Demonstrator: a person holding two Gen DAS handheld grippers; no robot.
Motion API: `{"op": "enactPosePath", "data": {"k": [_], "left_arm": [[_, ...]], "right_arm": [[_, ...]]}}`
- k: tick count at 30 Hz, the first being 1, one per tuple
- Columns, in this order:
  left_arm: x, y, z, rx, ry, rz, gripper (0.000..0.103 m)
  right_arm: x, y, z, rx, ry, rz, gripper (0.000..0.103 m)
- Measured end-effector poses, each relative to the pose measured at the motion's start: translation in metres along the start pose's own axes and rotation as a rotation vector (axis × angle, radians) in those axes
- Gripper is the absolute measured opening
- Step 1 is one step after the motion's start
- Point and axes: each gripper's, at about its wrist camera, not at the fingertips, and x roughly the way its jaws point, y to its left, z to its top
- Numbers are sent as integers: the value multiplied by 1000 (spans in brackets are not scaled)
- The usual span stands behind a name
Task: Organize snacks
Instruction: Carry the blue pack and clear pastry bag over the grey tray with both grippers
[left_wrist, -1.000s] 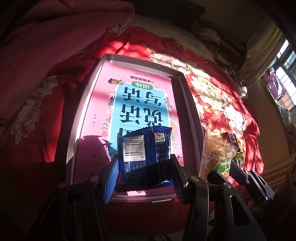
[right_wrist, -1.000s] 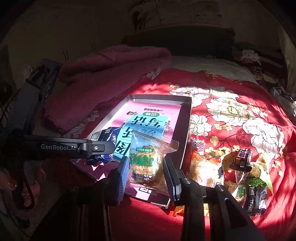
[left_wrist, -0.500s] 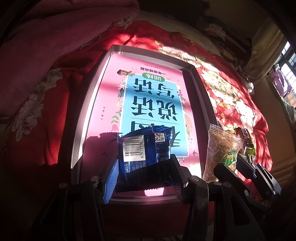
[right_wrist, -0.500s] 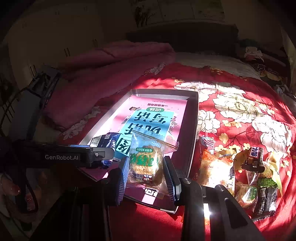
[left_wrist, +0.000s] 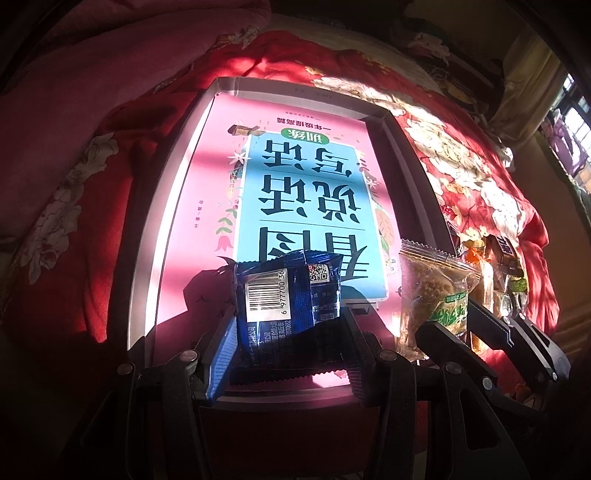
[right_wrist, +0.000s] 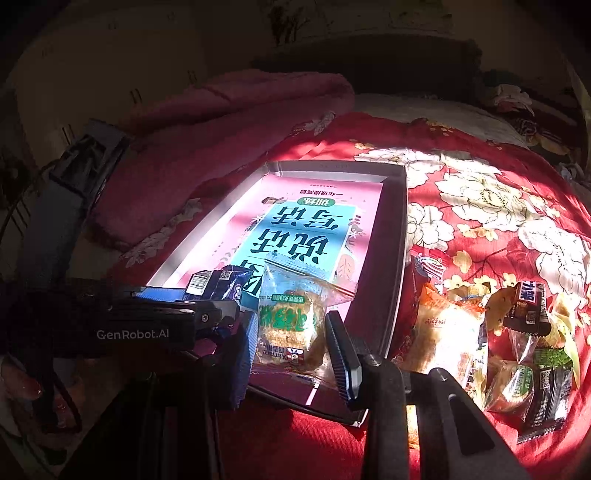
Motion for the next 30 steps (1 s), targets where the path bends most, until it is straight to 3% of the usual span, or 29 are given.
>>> {"op": "enactPosePath", "data": {"k": [30], "left_arm": [[3,-4,-1,5,7,12,54]], "right_arm": [[-4,-3,-12,12,22,-8,39]]}}
